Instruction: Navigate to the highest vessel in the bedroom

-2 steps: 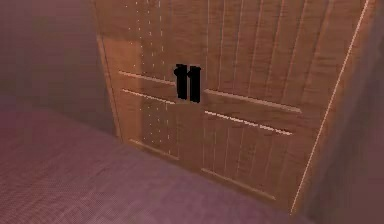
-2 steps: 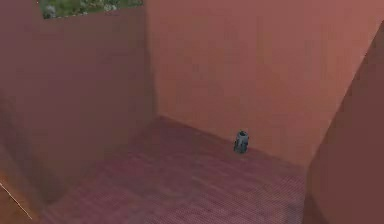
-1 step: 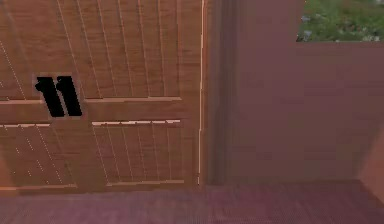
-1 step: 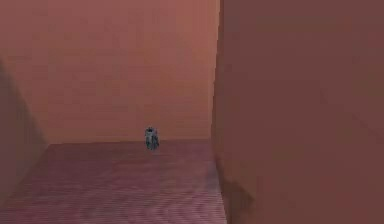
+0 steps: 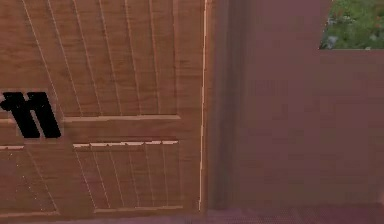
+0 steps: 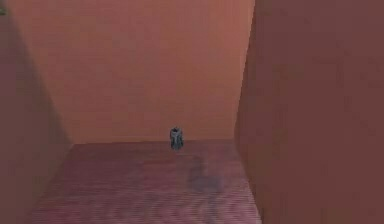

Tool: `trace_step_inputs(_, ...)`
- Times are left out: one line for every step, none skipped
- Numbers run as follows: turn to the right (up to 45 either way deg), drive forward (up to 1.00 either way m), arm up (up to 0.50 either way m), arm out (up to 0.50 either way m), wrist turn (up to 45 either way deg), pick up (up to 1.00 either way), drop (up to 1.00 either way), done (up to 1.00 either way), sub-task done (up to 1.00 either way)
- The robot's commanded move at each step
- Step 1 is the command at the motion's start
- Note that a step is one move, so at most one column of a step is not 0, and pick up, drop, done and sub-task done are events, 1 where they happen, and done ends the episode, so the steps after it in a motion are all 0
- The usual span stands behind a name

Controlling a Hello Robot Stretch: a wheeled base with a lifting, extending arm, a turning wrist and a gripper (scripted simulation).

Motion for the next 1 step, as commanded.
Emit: trace_step_inputs(-45.0, 0.0, 0.0, 0.0, 0.0, 0.0, 0.0, 0.0, 0.0)
